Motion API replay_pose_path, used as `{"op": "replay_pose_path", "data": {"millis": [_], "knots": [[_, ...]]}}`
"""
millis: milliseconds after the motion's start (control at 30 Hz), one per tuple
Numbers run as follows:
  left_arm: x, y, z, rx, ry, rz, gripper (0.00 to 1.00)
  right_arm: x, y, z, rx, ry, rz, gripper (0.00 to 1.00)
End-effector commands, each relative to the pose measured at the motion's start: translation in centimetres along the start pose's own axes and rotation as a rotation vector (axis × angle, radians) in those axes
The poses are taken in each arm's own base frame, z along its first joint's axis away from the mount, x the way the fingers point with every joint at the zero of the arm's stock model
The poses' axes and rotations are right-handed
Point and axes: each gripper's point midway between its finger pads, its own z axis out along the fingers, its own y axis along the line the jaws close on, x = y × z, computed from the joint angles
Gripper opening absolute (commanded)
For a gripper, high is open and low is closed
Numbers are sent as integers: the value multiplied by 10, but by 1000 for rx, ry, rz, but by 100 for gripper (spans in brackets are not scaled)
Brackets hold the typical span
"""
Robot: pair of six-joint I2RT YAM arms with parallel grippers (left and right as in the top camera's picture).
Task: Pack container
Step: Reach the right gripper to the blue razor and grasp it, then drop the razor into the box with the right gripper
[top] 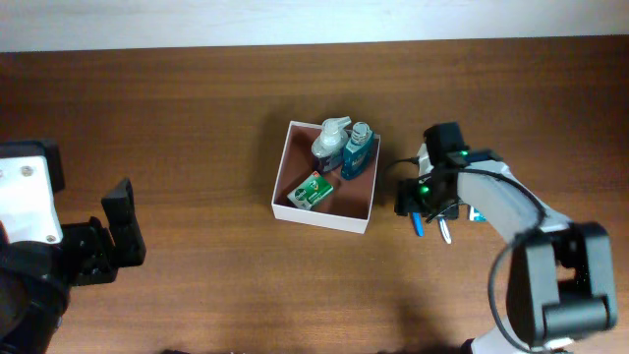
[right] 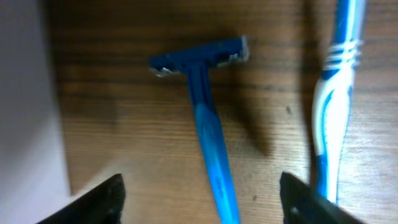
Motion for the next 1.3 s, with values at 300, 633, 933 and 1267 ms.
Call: {"op": "replay_pose_path", "data": {"millis": [300, 633, 933, 1267], "knots": [[0, 4, 0, -20, -2, 10, 99, -3, -10, 22, 59, 28, 32, 24], [0, 4, 0, -20, -2, 10, 99, -11, -9, -8, 78, -13, 26, 4], [0, 4, 0, -20, -2, 10, 99, -22, 79, -160, -75, -268, -241, 4], [0, 4, 0, -20, -2, 10, 99, 17, 206, -161, -125, -389, -956, 4]]}}
